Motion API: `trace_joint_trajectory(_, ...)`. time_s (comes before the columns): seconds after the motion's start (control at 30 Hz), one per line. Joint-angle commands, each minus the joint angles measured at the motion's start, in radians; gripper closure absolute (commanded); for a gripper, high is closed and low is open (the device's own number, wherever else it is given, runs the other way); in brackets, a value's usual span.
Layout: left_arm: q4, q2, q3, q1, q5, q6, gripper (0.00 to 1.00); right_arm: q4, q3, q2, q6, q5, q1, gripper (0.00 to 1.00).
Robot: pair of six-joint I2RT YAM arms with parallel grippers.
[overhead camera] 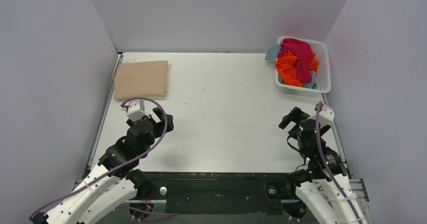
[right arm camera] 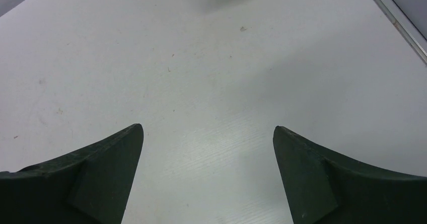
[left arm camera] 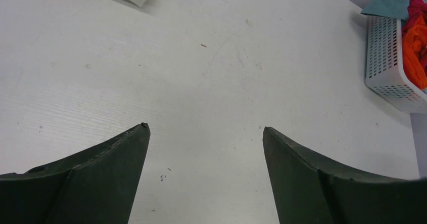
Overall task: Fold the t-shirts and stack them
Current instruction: Grab crumpled tshirt from bin with the right arm
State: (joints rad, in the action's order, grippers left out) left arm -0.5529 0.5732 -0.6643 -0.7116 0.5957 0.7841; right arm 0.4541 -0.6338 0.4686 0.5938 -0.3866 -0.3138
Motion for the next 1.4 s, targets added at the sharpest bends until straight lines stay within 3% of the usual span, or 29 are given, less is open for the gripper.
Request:
trace_joint_trajectory(0.0, 0.014, 0.013, -0.015, 0.002, 0.026, -0.007, 0.07, -0.018, -0.036, 0.060, -0.028, -0.041, 0.005, 0.01)
trace_joint_trajectory(0.17, 0.043, 0.047, -0.021, 0.002, 0.030, -0.018, 0.07, -0.101, -0.110, 0.168, -0.018, -0.145, 0.005, 0.00)
trace_joint_trajectory(0.4, 0.127, 0.112, -0.026, 0.005, 0.027, -0.048, 0.07, -0.112, -0.406, 0.577, -0.101, -0.203, 0.040, 0.00)
trace_joint_trajectory(0.67, 0.173, 0.191, -0.036, 0.026, 0.022, -0.072, 0.07, -0.106, -0.800, 1.035, -0.071, 0.010, 0.214, 0.03)
trace_joint_trajectory(0.87, 0.211, 0.250, -0.040, 0.057, -0.022, -0.084, 0.07, -0.124, -1.019, 1.307, 0.032, 0.149, 0.294, 0.13)
trace_joint_trajectory(1.07, 0.223, 0.304, -0.046, 0.100, -0.075, -0.084, 0.07, -0.285, -1.078, 1.470, 0.140, 0.225, 0.342, 0.21)
trace_joint_trajectory(1.37, 0.239, 0.335, -0.041, 0.155, -0.139, -0.086, 0.07, -0.349, -1.221, 1.686, 0.187, 0.183, 0.351, 0.27)
